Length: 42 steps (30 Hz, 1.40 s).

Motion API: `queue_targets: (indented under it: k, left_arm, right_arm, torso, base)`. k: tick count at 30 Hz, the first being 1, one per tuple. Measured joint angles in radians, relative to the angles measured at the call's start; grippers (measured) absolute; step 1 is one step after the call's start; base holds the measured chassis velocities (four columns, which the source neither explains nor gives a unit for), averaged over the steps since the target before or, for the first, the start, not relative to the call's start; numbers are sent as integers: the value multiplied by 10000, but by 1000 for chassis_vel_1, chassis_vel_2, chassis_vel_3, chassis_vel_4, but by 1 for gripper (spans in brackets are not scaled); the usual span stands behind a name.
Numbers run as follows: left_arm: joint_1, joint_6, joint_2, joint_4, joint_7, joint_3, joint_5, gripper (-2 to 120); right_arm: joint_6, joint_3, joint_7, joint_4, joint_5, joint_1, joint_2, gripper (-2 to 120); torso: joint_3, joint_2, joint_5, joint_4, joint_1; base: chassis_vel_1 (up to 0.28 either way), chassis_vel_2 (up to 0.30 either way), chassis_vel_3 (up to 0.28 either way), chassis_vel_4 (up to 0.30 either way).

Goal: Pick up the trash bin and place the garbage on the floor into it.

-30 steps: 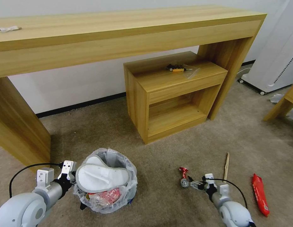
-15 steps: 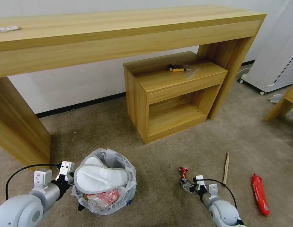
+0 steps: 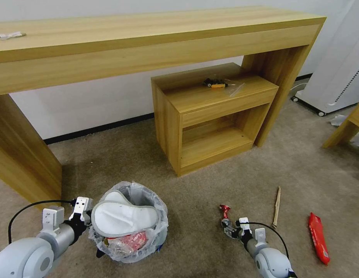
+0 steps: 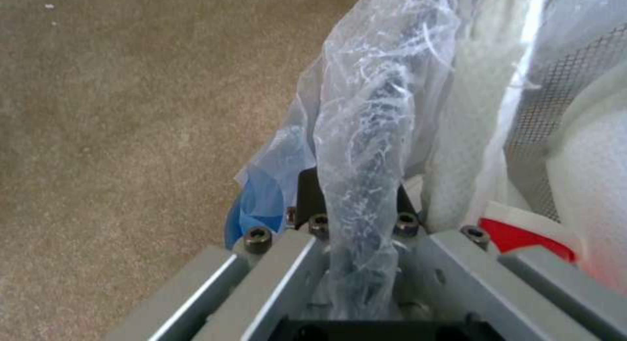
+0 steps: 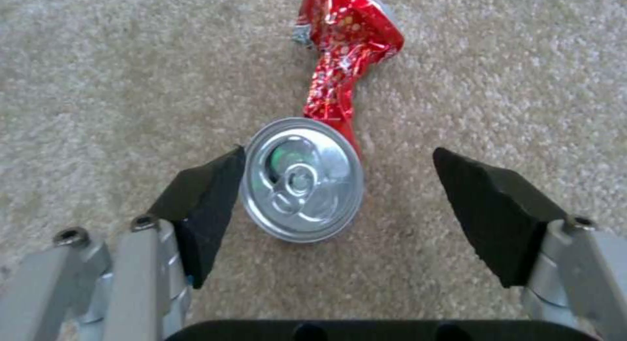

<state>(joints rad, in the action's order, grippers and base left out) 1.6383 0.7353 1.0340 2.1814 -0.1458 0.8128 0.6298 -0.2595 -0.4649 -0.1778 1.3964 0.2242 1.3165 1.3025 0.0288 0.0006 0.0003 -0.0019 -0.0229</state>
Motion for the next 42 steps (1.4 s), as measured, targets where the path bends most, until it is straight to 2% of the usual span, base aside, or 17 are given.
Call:
queue_targets:
  k: [5, 7, 8, 11, 12, 14, 17, 20, 22, 24, 26, 27, 37, 42]
  left_arm:
    - [-23, 0, -49, 0, -20, 12, 14, 0]
    - [-54, 1, -66, -2, -22, 11, 26, 0]
    - [-54, 1, -66, -2, -22, 11, 26, 0]
    - [-83, 1, -76, -29, -38, -1, 31, 0]
    - [-83, 1, -76, -29, -38, -1, 31, 0]
    - [-85, 1, -84, -33, -68, -2, 33, 0]
    - [-85, 1, -98, -32, -117, 6, 34, 0]
    - [-91, 1, -109, -34, -136, 10, 34, 0]
    - [-108, 1, -109, -36, -148, 11, 34, 0]
    - [-110, 1, -104, -37, -155, 12, 34, 0]
    - [-111, 1, -78, -50, -185, 22, 25, 0]
    - [-111, 1, -78, -50, -185, 22, 25, 0]
    - [-196, 1, -83, -139, -191, 27, 14, 0]
    - [-233, 2, -85, -174, -191, 2, 16, 0]
  right_arm:
    - [74, -29, -24, -153, -25, -56, -2, 65]
    - [144, -33, -31, -231, -79, -61, 21, 54]
    - [144, -33, -31, -231, -79, -61, 21, 54]
    - [235, -34, -94, -312, -152, -69, 42, 39]
    - [235, -34, -94, -312, -152, -69, 42, 39]
    - [305, -34, -153, -329, -209, -83, 45, 30]
    - [304, -35, -182, -152, -220, -33, 29, 28]
    - [237, -23, -199, 76, -215, 16, 5, 32]
    - [81, -6, -198, 239, -194, 23, 4, 43]
    - [24, -3, -197, 271, -182, 18, -1, 46]
    - [-98, 25, -205, 246, -150, -34, -37, 59]
    - [-98, 25, -205, 246, -150, -34, -37, 59]
    - [-103, 227, -318, -419, -233, -469, -26, 96]
    - [-41, 270, -346, -588, -285, -550, 20, 84]
  torso:
    - [0, 0, 0, -1, 0]
    - [0, -1, 0, 0, 0]
    - [0, -1, 0, 0, 0]
    - [0, 0, 0, 0, 0]
    - [0, 0, 0, 0, 0]
    - [0, -1, 1, 0, 0]
    - [0, 0, 0, -1, 0]
    - [0, 0, -1, -1, 0]
    - [0, -1, 0, 0, 0]
    - [0, 0, 0, 0, 0]
    - [0, 0, 0, -1, 0]
    - [0, 0, 0, -1, 0]
    - [0, 0, 0, 0, 0]
    - [0, 0, 0, -1, 0]
  base:
    - [0, 0, 0, 0]
    - [0, 0, 0, 0]
    - [0, 0, 0, 0]
    - [0, 0, 0, 0]
    - [0, 0, 0, 0]
    - [0, 0, 0, 0]
    - [0, 0, 0, 0]
    - [0, 0, 0, 0]
    - [0, 0, 0, 0]
    - [0, 0, 0, 0]
    - [0, 0, 0, 0]
    - [0, 0, 0, 0]
    - [0, 0, 0, 0]
    - [0, 0, 0, 0]
